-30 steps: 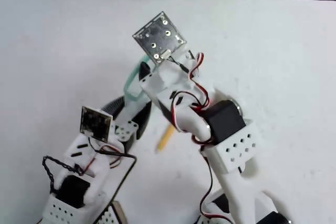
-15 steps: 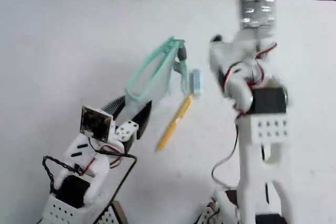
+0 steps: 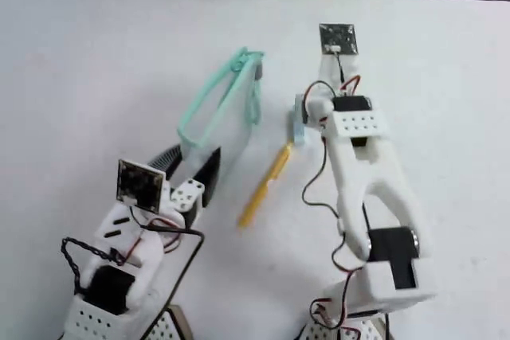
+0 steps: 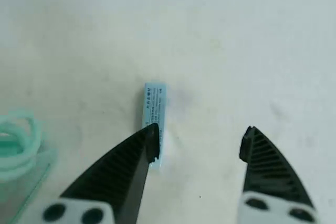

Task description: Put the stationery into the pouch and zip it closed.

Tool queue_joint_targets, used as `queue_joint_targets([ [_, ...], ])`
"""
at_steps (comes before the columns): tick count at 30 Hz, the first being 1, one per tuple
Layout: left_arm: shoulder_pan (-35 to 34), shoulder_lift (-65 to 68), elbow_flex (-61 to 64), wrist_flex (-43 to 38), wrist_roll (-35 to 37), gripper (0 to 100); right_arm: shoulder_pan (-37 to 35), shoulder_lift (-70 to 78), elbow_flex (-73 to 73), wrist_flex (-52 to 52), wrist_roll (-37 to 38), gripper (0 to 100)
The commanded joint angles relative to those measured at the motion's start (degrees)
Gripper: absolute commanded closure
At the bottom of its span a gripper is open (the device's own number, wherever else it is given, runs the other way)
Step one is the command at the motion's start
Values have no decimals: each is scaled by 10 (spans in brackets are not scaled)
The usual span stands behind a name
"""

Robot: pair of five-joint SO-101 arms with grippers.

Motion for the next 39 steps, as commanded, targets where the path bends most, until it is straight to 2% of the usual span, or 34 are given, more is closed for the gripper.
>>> queue_joint_targets([
  [1,0,-4,-26,-15,-4,833,-21,23,-40,-12,-2,752],
  [13,0,-4,-18,-18,-4,832,-27,172,-149,-8,-2,752],
  [25,0,-4,-18,-18,-4,832,-30,216,-193,21,-2,756],
  [33,0,-4,-17,-18,-4,832,-36,261,-247,58,44,984],
  [39,0,-4,-17,-18,-4,832,-31,262,-247,65,44,982],
])
